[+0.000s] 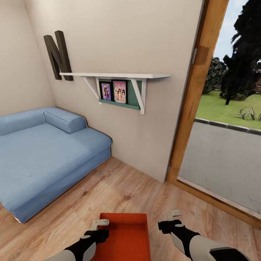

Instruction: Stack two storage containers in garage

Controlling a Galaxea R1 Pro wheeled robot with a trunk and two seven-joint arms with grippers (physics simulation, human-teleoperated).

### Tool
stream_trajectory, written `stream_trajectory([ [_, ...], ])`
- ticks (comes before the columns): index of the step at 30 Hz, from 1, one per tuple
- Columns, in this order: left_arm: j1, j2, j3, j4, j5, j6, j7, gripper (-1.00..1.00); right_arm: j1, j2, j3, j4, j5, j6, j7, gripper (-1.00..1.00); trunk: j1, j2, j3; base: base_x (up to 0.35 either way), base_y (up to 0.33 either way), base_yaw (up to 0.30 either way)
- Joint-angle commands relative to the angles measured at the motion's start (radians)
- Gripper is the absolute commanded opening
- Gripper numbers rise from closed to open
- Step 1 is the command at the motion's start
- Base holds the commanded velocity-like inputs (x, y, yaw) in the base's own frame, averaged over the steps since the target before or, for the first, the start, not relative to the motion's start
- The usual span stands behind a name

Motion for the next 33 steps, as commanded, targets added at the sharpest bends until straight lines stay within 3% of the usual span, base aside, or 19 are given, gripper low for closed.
stream_trajectory([
  [1,-0.001,0.000,0.005,0.001,0.001,-0.004,0.002,1.00,-0.001,0.000,0.007,0.002,0.002,-0.004,-0.005,1.00,0.000,0.000,-0.001,0.000,0.000,0.114],
  [33,-0.001,0.000,0.005,0.001,0.001,-0.004,0.002,1.00,-0.001,0.000,0.007,0.002,0.002,-0.004,-0.004,1.00,0.000,0.000,-0.001,0.001,0.035,0.011],
])
